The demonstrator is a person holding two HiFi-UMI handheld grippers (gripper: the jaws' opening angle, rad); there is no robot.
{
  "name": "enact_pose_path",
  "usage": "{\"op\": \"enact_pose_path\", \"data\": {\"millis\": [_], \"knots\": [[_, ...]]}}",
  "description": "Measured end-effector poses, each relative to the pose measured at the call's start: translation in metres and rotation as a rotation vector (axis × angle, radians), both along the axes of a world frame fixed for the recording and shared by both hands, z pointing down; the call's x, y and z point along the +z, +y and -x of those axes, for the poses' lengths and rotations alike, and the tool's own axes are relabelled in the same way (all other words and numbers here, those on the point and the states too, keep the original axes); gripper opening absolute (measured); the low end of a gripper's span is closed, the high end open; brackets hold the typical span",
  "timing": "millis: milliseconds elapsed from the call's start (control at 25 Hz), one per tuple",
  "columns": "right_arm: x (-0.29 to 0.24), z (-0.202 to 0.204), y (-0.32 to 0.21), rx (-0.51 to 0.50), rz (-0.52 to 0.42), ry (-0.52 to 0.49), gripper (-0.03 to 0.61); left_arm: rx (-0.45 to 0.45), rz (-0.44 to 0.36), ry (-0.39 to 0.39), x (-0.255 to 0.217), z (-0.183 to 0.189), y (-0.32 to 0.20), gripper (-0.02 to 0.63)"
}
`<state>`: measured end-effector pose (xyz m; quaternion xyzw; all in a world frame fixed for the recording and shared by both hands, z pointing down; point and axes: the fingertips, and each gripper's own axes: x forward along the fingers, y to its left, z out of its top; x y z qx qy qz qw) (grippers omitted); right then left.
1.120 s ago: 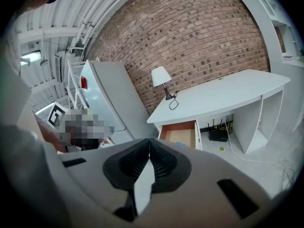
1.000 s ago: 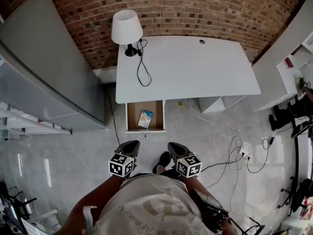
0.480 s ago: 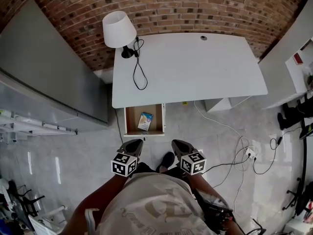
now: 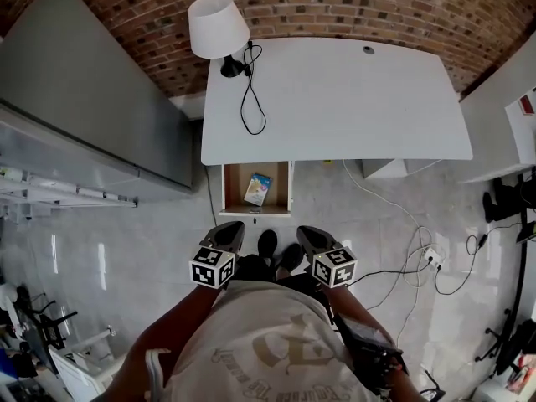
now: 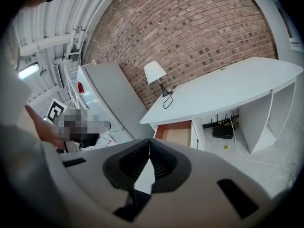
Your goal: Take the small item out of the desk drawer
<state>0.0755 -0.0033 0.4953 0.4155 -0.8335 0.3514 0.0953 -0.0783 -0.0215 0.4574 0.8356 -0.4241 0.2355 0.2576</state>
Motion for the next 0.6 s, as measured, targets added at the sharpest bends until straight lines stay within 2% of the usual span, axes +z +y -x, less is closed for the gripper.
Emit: {"op": "enact_pose_path", "data": {"millis": [280,600], "knots": [[-0.007,-0.002,-0.007,0.031,0.013,0.035,0.006,0.004,-0.018,0.016,-0.001,0.006,-0.031,0.012],[-0.012,-0.002,-0.023,0.097,0.002,0.091,0.006,0.033,0.019,0.059,0.017,0.014,-0.061,0.006]]}}
